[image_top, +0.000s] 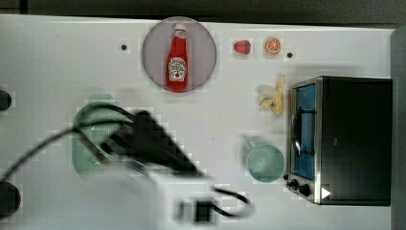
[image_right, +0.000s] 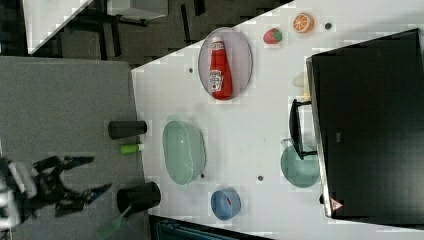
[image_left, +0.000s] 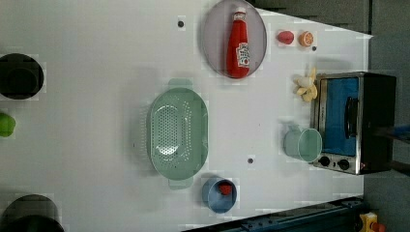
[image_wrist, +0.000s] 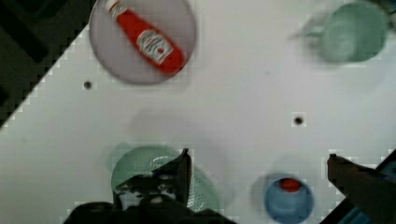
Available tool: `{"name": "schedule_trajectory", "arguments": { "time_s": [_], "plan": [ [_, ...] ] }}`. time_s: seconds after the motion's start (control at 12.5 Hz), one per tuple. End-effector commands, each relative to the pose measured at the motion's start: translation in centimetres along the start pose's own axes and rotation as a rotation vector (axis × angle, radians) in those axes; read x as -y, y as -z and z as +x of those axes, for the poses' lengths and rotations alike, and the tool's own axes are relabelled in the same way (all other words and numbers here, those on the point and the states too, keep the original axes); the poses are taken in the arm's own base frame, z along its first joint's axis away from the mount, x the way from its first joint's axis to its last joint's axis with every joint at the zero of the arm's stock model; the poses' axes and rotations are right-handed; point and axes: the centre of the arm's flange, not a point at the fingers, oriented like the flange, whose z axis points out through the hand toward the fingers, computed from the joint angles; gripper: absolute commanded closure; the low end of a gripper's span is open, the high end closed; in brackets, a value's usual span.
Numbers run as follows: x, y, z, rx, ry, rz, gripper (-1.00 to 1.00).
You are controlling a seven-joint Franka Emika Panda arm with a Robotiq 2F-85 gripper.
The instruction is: Drag strainer left to right.
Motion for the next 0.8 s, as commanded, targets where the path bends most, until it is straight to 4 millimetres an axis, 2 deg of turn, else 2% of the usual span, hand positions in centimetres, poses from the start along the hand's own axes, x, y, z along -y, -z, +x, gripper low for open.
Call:
{"name": "schedule_trajectory", "arguments": {
  "time_s": [0.08, 0.32, 0.48, 0.64, 0.8],
  "plan": [
    [5.4, -8.1, -7.2, 0.043, -0.178, -0.119, -1.0],
    [10.4, -14.4, -12.8, 0.055, -0.324, -0.11, -1.0],
    [12.7, -18.8, -15.5, 0.083, -0.442, -0.107, -1.0],
    [14.0, -23.3, -16.9, 0.095, -0.532, -0.124, -1.0],
    [14.5, -28.0, -17.1, 0.081, -0.566, -0.152, -1.0]
  ]
}}
